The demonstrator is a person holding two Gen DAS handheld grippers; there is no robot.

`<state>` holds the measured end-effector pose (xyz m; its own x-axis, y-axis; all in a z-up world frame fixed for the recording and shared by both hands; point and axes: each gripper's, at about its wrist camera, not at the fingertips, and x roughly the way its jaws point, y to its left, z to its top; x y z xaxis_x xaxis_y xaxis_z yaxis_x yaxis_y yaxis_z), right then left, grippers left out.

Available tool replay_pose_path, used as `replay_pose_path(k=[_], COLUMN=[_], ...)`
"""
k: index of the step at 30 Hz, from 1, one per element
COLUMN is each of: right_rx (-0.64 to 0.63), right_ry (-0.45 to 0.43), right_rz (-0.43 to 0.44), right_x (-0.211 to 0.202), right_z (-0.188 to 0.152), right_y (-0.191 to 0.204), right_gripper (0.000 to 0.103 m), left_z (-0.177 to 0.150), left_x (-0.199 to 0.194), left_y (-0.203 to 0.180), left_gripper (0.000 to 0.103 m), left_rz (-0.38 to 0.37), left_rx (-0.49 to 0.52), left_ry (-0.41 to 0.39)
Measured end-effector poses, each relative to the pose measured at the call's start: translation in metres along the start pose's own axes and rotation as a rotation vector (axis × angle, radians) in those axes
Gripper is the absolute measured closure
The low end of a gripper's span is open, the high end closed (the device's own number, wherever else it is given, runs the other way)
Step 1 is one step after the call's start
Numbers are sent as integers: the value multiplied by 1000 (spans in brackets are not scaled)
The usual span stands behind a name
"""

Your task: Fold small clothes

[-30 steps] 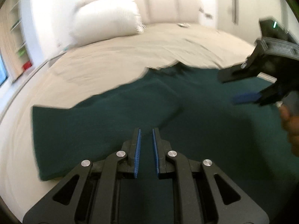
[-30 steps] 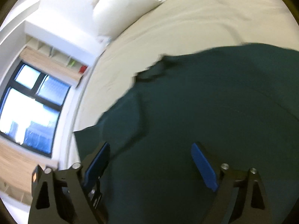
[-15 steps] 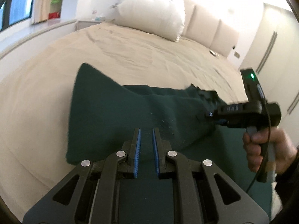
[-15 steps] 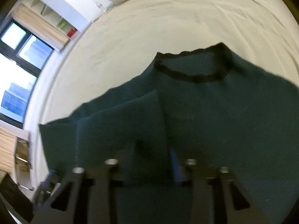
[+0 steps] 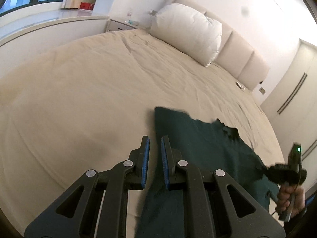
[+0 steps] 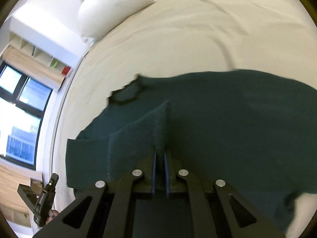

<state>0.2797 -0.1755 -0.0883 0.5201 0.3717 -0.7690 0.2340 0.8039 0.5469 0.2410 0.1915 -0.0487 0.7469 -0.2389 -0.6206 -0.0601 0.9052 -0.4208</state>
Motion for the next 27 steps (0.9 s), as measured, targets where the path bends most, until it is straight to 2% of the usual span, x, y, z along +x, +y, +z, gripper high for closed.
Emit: replay_pose_path(k=[3,6,14,16,20,27], right_rx=[15,28,30,34,26,51], right_ry=[5,-7,5,3,6,6], right_rz=[-16,-26,-59,-54,-59,-55], right_x=[-3,-3,7,9,9,24], right_z=[-4,-3,-2,-4,-5,-5], right_y=[-18,-25,-37,-38,-41,-45], right_gripper=[95,95,95,95,95,95], left_z=[7,11,7,2,-8,-21], left_x=[4,14,70,82,95,109], left_y=[-5,-20,-65,-67,-73,-74], left_gripper=[91,91,91,91,91,91], left_rz=[-1,-8,16,30,81,105], left_rx=[9,66,221,230,286,348], left_ry=[17,52,171,191,210,206])
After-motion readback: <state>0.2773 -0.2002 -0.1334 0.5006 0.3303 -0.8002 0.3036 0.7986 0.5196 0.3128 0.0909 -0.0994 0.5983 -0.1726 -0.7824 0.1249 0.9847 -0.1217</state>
